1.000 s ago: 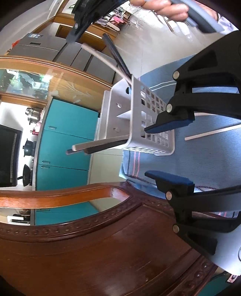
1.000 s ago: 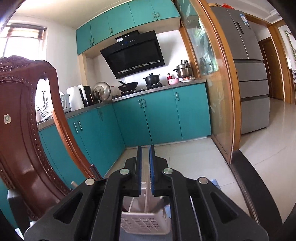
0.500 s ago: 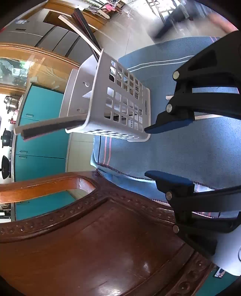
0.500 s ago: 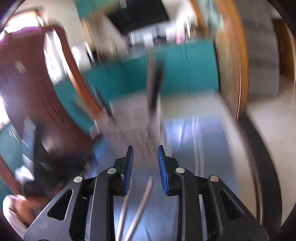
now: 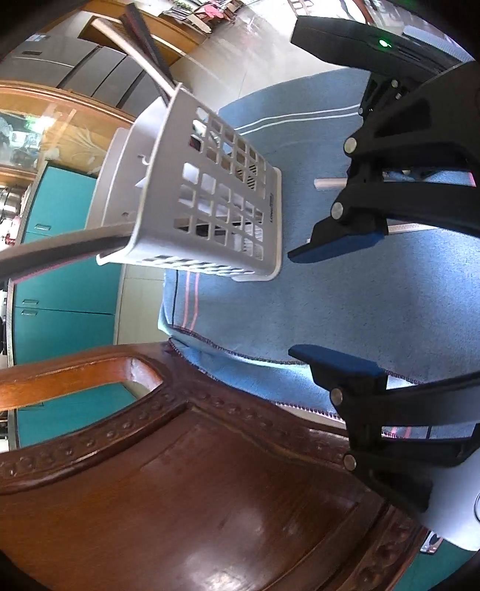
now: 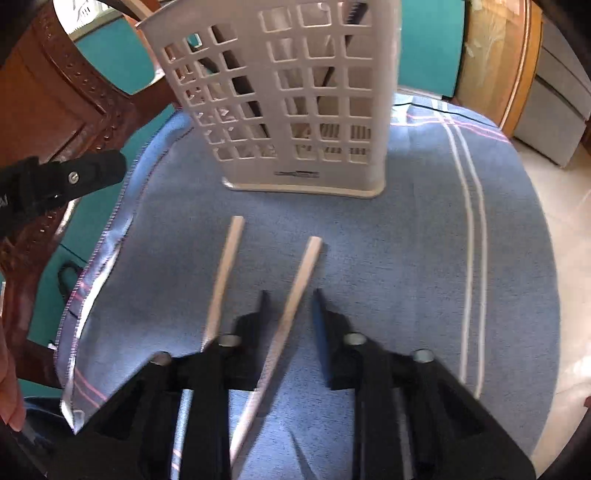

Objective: Organize utensils
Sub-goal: 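Move both tools back down to the last light wooden chopsticks, then close the left tool on a light wooden chopstick while the right tool grasps another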

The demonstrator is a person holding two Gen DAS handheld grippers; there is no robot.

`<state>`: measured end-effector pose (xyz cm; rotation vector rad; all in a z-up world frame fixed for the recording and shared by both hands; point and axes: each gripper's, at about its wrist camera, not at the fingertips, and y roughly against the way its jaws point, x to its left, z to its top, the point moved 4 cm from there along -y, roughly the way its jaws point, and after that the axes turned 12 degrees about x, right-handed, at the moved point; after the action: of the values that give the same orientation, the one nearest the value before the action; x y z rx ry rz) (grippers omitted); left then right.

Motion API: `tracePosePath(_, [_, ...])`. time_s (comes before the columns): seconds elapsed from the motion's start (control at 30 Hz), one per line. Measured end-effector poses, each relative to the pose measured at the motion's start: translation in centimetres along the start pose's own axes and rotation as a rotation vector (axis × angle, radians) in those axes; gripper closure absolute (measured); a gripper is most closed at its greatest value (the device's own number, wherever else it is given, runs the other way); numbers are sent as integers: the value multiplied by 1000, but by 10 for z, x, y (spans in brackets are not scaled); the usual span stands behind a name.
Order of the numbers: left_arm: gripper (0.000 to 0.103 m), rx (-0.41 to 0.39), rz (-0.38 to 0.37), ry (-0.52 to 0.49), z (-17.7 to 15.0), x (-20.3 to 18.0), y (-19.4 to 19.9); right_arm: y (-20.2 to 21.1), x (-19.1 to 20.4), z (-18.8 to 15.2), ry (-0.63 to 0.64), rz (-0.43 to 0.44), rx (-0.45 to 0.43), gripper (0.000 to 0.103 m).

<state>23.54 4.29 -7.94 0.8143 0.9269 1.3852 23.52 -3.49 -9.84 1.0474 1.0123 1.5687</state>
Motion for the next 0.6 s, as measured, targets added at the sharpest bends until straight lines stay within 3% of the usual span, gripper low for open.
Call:
tracePosePath(0.27, [56, 62, 9, -89, -15, -25, -23, 11, -45, -3, -181, -4, 16, 95])
tracePosePath(0.4, [56, 86, 14, -130, -21, -39, -35, 21, -64, -2, -234, 35, -5, 95])
tracePosePath(0.5, [54, 105, 16, -156, -26, -48, -45, 30, -73, -1, -256, 30, -30, 92])
tracePosePath(0.6, [54, 134, 18, -176, -30, -54, -55, 33, -79, -7, -273, 22, -39, 81])
